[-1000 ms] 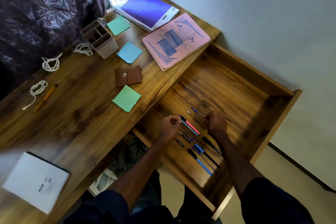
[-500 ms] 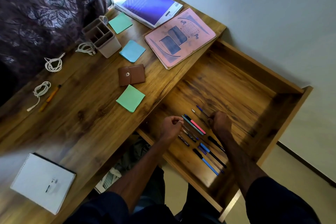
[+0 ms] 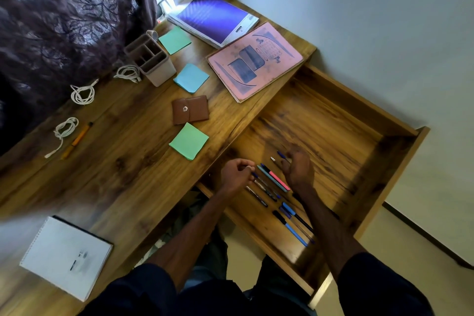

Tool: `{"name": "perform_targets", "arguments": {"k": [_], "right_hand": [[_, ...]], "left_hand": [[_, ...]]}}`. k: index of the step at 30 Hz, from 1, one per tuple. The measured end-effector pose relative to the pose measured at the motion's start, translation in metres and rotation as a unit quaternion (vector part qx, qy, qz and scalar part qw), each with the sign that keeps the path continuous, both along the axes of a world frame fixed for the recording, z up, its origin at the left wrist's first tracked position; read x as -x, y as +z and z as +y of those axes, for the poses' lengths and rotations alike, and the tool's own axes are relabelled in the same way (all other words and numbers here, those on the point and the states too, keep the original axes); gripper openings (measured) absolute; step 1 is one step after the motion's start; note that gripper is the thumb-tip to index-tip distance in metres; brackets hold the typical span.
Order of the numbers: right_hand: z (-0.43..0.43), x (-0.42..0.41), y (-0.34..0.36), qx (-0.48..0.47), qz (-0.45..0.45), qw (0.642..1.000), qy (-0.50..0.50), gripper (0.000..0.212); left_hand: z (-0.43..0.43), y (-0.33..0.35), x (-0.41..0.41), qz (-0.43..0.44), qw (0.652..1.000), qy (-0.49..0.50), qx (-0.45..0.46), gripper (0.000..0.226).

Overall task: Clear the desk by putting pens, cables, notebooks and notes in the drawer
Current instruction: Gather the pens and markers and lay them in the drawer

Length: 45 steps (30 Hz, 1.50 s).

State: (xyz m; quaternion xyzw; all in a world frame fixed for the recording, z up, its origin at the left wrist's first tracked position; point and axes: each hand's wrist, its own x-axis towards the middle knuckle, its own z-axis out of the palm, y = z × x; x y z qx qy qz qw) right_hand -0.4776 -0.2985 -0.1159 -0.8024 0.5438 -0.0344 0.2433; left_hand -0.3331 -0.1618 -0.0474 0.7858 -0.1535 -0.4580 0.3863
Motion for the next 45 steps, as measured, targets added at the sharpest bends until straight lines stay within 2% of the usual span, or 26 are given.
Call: {"name": "perform_targets", "arguments": {"k": [4,8,13,17,21,23,25,27,30,32,36,40,45], "right_hand": [[0.028,-0.041,0.042,0.05,-0.126,0.99,0.036,0.017],[0.065,-0.103,0.084,0.084,-0.193,0.975,0.077,0.017],[0.122,-0.202,0.104,0.041,-0.238,0.957,0.162,0.02],[0.171,-0.271,0.103,0.004,-0.169,0.942,0.291,0.028],[0.216,-0.329,0.095,-0.05,-0.059,0.922,0.38,0.051],[0.234,-0.353,0.085,-0.084,-0.009,0.91,0.407,0.056],[0.243,-0.368,0.074,-0.094,0.019,0.9,0.425,0.057],[0.25,-0.381,0.073,-0.079,0.042,0.898,0.431,0.047],[0.254,-0.398,0.076,-0.06,0.042,0.899,0.431,0.045],[0.253,-0.41,0.076,-0.06,0.042,0.899,0.432,0.048],[0.251,-0.42,0.073,-0.075,0.045,0.898,0.431,0.052],[0.25,-0.416,0.072,-0.07,0.038,0.897,0.436,0.053],[0.243,-0.411,0.076,-0.092,0.013,0.9,0.425,0.051]], "left_hand": [[0.015,0.025,-0.03,-0.026,0.998,-0.026,0.046,0.02],[0.039,0.045,-0.077,-0.063,0.996,-0.011,0.064,0.017],[0.091,0.048,-0.161,-0.149,0.987,0.018,0.065,0.016],[0.15,0.042,-0.228,-0.188,0.979,0.081,0.005,0.017],[0.215,0.021,-0.282,-0.244,0.963,0.1,-0.063,0.024],[0.248,-0.005,-0.303,-0.312,0.939,0.101,-0.105,0.023],[0.276,-0.036,-0.318,-0.339,0.932,0.092,-0.094,0.029],[0.291,-0.033,-0.33,-0.357,0.926,0.054,-0.115,0.027],[0.283,0.009,-0.348,-0.357,0.919,0.059,-0.157,0.036],[0.277,0.014,-0.366,-0.381,0.91,0.063,-0.152,0.036],[0.26,0.008,-0.402,-0.41,0.889,-0.004,-0.202,0.044],[0.249,0.005,-0.412,-0.406,0.875,-0.03,-0.261,0.035],[0.254,-0.001,-0.399,-0.423,0.862,-0.054,-0.274,0.028]]}}
